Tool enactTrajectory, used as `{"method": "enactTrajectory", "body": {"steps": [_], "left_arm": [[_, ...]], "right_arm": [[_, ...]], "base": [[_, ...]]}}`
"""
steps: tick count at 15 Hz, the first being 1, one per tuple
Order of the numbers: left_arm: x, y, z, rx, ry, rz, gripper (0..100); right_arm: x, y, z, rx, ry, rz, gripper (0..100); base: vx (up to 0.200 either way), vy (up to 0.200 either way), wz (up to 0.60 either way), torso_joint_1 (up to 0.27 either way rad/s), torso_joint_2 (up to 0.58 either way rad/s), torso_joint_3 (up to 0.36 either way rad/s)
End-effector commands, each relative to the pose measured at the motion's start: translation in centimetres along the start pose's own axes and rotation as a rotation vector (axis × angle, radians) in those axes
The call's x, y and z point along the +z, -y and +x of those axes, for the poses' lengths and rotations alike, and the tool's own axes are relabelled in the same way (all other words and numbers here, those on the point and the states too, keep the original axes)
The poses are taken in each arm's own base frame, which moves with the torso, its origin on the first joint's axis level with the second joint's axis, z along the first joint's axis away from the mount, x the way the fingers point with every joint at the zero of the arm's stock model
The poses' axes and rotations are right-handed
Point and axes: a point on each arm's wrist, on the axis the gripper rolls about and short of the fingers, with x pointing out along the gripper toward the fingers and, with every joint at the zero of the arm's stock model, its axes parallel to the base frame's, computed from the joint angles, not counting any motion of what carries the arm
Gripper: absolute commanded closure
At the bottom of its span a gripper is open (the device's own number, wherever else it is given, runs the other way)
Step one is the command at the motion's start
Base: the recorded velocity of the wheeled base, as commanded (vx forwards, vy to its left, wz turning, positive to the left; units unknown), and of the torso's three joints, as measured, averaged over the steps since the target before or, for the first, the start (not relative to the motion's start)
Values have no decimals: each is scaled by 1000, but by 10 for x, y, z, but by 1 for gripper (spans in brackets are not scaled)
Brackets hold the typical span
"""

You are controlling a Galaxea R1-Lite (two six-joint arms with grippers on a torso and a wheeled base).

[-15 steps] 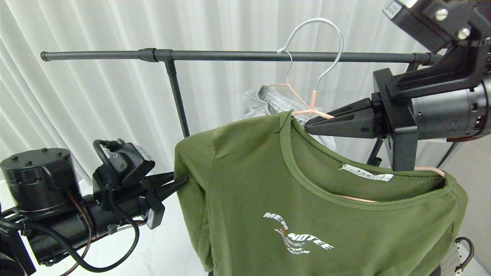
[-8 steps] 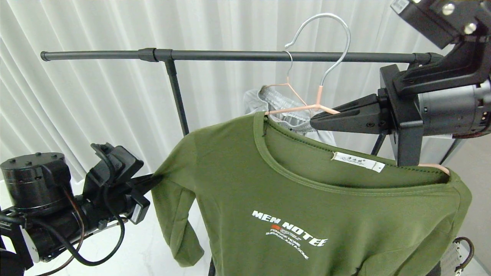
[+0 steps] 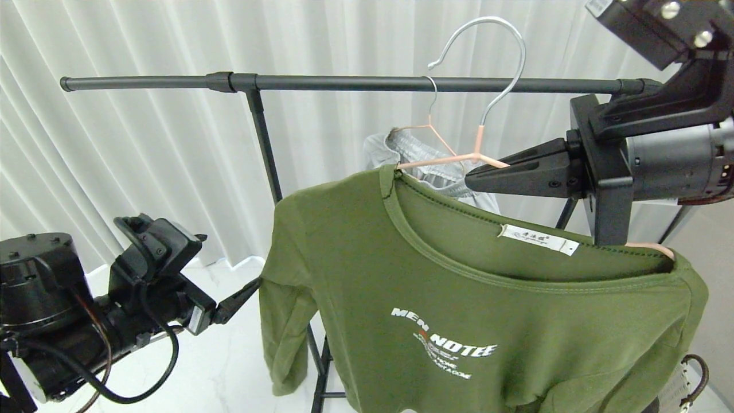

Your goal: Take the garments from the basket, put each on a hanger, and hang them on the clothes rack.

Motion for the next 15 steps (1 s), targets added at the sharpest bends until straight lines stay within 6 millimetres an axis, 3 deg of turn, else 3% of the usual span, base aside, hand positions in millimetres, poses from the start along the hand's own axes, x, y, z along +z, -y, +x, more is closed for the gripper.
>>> {"method": "enactTrajectory", "body": {"steps": [1,6,8,9,11,15], "left_arm": [[0,6,-19,11,21,0,0],[6,-2,-24,67,49,16,0],[4,-8,-26,105,35,16,0],[4,-8,-26,105,34,15,0],[5,-14,-25,140,51,27,0],[4,-15,-28,209,11,53,0]], "right_arm": [[-3,3,0,-16,-12,7,100],[-9,1,-21,-173,-128,92,100],[-13,-3,-45,-236,-180,143,100],[-13,-3,-47,-243,-186,147,100],[-21,-6,-79,-323,-233,188,100],[-37,-14,-103,-408,-251,221,100]], "base": [[0,0,0,0,0,0],[0,0,0,0,0,0],[0,0,0,0,0,0],[0,0,0,0,0,0],[0,0,0,0,0,0],[0,0,0,0,0,0]]}}
